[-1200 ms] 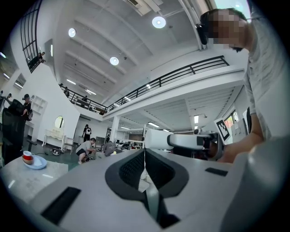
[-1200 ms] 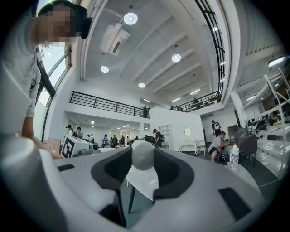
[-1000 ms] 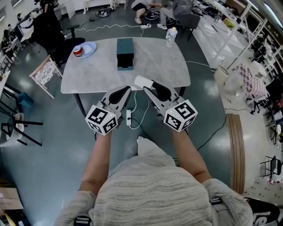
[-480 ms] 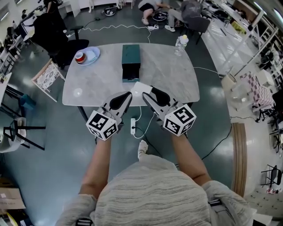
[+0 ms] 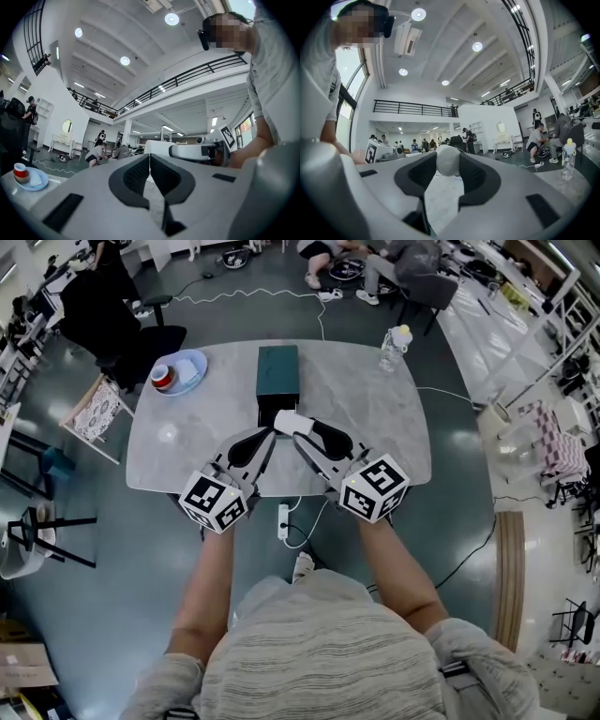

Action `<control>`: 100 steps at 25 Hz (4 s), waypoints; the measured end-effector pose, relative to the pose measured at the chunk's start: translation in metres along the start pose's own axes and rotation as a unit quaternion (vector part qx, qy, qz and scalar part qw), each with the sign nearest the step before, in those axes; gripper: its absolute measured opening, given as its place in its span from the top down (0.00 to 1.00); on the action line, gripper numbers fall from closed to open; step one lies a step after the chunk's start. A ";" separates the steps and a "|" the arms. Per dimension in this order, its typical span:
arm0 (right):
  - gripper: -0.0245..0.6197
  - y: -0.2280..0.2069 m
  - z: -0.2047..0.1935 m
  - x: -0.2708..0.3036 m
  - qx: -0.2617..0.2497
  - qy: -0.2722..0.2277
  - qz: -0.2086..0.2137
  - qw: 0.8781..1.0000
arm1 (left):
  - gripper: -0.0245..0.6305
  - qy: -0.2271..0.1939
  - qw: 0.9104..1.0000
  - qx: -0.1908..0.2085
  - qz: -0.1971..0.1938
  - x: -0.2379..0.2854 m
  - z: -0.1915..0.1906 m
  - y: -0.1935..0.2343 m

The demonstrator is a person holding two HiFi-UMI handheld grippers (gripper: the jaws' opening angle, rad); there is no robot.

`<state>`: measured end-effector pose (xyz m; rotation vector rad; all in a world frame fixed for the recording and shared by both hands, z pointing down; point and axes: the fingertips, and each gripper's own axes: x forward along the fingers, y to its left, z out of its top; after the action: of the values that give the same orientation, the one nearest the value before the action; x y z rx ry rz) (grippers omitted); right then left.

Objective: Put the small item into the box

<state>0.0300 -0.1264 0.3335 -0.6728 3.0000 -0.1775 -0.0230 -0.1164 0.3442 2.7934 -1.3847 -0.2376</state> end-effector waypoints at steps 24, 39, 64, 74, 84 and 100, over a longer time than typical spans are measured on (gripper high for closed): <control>0.70 -0.100 -0.015 0.129 -0.003 0.037 -0.063 0.997 | 0.93 0.012 0.998 -0.031 -0.045 0.060 -0.017 0.159; 0.70 -0.143 -0.085 0.182 -0.022 0.132 -0.096 0.986 | 0.93 0.026 0.996 -0.045 -0.070 0.076 -0.063 0.224; 0.70 -0.174 -0.234 0.197 -0.030 0.322 -0.124 0.938 | 0.93 0.020 0.995 -0.065 -0.069 0.085 -0.113 0.263; 0.70 -0.186 -0.286 0.198 -0.029 0.386 -0.131 0.912 | 0.93 0.037 0.995 -0.061 -0.068 0.093 -0.137 0.272; 0.70 -0.197 -0.321 0.192 -0.051 0.464 -0.131 0.875 | 0.93 0.047 0.994 -0.069 -0.071 0.095 -0.148 0.278; 0.70 -0.197 -0.338 0.194 -0.128 0.539 -0.101 0.826 | 0.93 0.051 0.993 -0.068 -0.079 0.095 -0.149 0.277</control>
<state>-0.0914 -0.3530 0.6866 -1.2708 4.0665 -0.2201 -0.1637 -0.3680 0.5016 2.7603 -1.0856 -0.1823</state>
